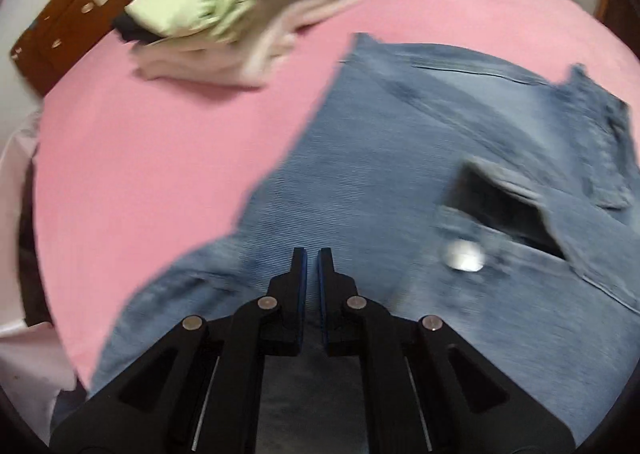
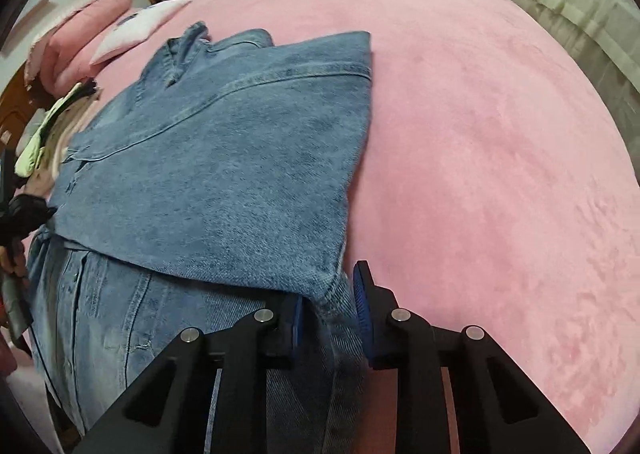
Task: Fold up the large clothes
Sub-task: 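Fold the lifted jacket side over with the left tool while the right tool withdraws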
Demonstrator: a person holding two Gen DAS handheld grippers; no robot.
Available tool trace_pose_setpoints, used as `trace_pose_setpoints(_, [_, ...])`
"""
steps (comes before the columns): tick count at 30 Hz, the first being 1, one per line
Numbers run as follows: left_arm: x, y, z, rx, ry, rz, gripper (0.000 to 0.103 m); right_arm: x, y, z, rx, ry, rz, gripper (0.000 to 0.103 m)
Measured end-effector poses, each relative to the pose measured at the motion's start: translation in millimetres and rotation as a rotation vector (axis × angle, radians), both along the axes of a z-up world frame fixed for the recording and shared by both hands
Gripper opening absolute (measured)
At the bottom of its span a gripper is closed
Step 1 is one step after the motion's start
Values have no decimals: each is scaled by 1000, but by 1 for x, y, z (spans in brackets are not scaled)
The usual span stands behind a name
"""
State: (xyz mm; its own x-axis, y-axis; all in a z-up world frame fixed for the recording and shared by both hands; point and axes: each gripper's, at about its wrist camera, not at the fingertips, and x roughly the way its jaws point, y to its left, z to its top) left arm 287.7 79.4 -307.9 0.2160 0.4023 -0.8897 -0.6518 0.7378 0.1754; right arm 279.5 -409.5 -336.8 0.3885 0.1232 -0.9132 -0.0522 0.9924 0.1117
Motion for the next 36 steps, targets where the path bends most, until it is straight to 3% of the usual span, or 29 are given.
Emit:
trace_pose_setpoints(3, [-13,21,14,-48,-38,49,3,-3,0,8,-13,37,-33,22])
trace_pose_setpoints(5, [-22,21,28,-64,-58,27,3,-10,5,24,-43,17,-19,22])
trace_pose_setpoints(9, [-28,-12,62,-156,-120,-143,3,-27,14,59,-82,-76,-9,22])
trace_pose_setpoints(13, [-14,-75,68,-306,-132,-399,3,-30,18,76,96,-136,-33,22])
trace_pose_setpoints(16, [6,-131,51,-395,-92,-570,3,-15,27,61,269,-59,-81,17])
trace_pose_setpoints(18, [14,-155,36,-364,-36,-603,3,0,34,44,474,32,-140,16])
trace_pose_setpoints(20, [22,-172,10,-305,88,-587,3,9,46,29,563,100,-176,14])
trace_pose_setpoints(24, [25,-160,-7,-300,94,-511,1,16,78,10,512,171,-112,14])
trace_pose_setpoints(28, [25,-129,-10,-255,107,-404,1,19,86,4,428,141,-36,15])
trace_pose_setpoints(30, [25,-122,-12,-233,108,-402,1,23,80,5,358,117,-11,15])
trace_pose_setpoints(31, [25,-122,-12,-190,120,-416,1,26,73,6,313,101,-12,15])
trace_pose_setpoints(34, [24,-120,-16,45,180,-414,1,23,33,10,168,71,-71,14])
trace_pose_setpoints(36, [23,-109,-20,10,167,-413,1,21,-1,9,176,83,-132,3])
